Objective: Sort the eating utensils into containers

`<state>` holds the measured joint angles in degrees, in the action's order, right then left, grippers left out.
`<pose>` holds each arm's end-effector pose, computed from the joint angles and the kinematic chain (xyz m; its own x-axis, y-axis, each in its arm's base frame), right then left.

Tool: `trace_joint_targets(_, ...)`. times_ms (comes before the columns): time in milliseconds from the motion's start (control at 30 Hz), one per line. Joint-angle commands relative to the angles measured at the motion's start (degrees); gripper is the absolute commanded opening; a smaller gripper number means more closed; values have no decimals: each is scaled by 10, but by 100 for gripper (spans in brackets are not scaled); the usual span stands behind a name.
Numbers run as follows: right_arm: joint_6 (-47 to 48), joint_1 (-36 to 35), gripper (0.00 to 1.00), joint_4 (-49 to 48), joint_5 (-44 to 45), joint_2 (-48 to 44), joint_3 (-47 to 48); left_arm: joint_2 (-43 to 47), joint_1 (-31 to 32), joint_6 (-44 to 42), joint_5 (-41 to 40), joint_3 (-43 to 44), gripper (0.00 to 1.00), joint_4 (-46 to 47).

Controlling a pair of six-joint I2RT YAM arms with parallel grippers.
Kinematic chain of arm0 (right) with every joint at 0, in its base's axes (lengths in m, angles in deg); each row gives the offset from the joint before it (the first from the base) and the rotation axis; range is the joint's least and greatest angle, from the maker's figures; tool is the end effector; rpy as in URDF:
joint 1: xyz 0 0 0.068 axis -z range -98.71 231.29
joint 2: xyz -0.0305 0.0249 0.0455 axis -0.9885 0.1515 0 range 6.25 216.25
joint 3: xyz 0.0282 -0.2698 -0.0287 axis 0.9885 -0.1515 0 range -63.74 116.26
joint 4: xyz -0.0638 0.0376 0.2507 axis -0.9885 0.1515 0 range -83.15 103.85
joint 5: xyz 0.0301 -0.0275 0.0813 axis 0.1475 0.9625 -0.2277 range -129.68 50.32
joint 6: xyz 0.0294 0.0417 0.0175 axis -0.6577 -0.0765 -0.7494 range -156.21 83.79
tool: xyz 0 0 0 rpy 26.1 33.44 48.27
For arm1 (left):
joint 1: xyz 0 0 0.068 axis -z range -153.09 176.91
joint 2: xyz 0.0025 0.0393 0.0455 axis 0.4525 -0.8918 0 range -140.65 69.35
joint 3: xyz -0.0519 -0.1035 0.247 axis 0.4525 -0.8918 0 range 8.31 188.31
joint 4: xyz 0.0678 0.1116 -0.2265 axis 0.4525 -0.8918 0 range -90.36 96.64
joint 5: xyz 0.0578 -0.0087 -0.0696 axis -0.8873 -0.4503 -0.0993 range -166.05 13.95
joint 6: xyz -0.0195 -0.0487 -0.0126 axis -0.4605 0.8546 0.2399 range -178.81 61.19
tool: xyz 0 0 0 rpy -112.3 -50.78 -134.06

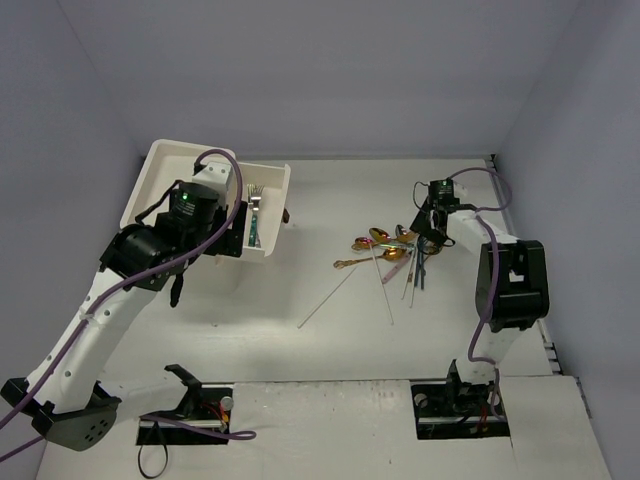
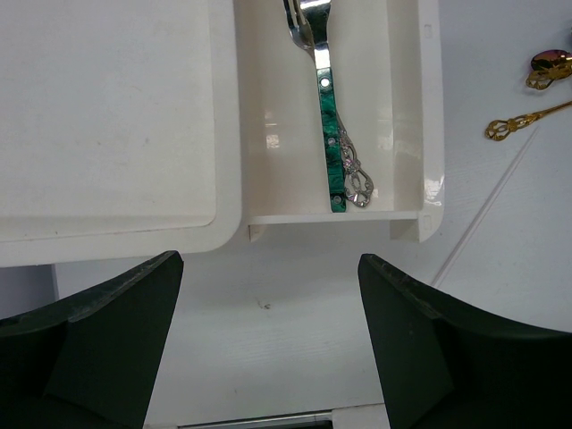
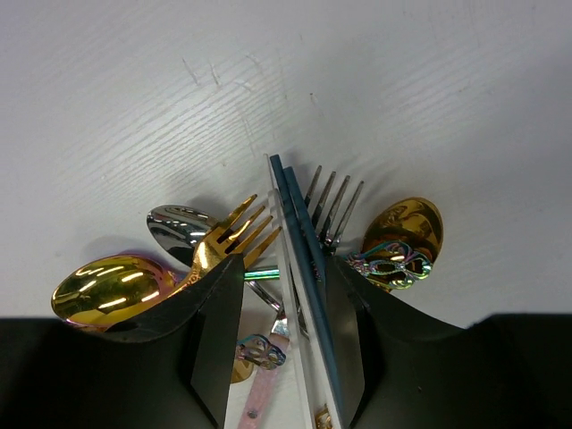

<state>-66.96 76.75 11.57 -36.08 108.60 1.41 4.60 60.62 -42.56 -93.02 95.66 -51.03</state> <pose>0.3884 0.0286 0.1978 -0.5890 0.4651 -0.6609 0.3127 0.8853 0.3443 0.1713 -0.1017 0.4396 -0.5519 0.0464 -0.8326 0.1850 0.9804 -0.0680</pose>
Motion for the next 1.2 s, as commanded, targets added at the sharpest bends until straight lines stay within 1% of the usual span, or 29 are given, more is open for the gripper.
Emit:
trace_joint_targets(0,33,-3,39,-41,-27,8,27,3,-3,-10,-11,6,77,18)
trace_joint_targets(67,41,-3,39,-61,-31,13,27,2,-3,-10,-11,6,77,18)
trace_joint_targets(400,73,6,38,-91,-65,39,28,2,-3,-10,-11,5,77,17)
trace_joint_targets(500,86,6,36,-98,-69,45,29,2,-3,-10,-12,5,77,17)
trace_joint_targets(667,100,8,30,-107,-68,50,31,1,-3,-10,-12,5,77,17)
trace_joint_targets(767,109,7,21,-112,-69,52,33,0,-3,-10,-12,5,77,17)
trace_joint_targets(867,118,8,13,-119,-76,56,34,0,-3,-11,-13,5,77,17)
trace_joint_targets(967,125,8,2,-121,-83,55,35,0,-3,-11,-14,5,77,16)
trace_joint_targets(1000,127,8,0,-123,-85,51,35,1,-3,-11,-14,5,77,16)
trace_joint_targets(1167,140,8,0,-124,-92,16,36,2,-4,-10,-15,5,77,17)
